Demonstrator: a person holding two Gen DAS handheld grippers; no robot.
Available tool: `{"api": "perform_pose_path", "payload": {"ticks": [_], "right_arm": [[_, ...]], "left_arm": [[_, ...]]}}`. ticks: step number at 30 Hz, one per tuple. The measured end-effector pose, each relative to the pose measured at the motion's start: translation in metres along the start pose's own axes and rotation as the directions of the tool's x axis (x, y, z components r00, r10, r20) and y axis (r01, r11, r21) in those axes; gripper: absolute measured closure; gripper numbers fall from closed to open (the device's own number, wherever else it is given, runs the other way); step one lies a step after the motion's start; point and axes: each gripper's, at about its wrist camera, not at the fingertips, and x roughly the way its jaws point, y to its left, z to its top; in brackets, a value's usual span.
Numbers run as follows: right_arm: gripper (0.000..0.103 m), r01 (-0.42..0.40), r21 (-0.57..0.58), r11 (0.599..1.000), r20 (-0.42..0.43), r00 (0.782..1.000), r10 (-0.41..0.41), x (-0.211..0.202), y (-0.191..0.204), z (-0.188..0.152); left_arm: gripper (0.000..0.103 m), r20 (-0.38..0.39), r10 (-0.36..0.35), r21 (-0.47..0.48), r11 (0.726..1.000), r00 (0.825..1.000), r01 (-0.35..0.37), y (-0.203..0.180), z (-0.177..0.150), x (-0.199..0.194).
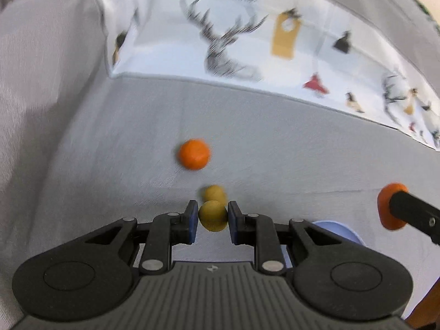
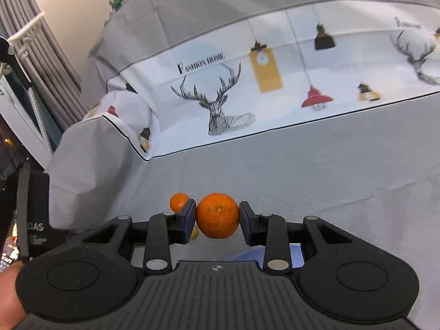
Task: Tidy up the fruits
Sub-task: 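Carry the yellow fruit with the left tool over the plate while the right tool carries the orange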
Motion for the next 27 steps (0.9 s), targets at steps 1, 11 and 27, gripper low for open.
{"api": "perform_pose_path", "payload": {"ticks": [1, 11, 27], "right_arm": [[0.067, 0.007, -0.009, 1.0, 0.009, 1.0, -0.007, -0.009, 0.001, -0.001], [0.067, 0.155, -0.037, 0.987, 0.047, 0.987, -0.153, -0.049, -0.023, -0.032], [0.067, 0.158, -0.061, 0.986, 0.008, 0.987, -0.158, -0.03, -0.031, -0.034]], "left_arm": [[0.078, 0.024, -0.012, 0.007, 1.0, 1.0, 0.011, -0.005, -0.003, -0.008], [0.078, 0.097, -0.107, 0.133, 0.987, 0.99, 0.094, -0.05, -0.033, -0.046], [0.078, 0.036, -0.116, 0.145, 0.983, 0.993, 0.11, -0.054, -0.031, -0.023]]}}
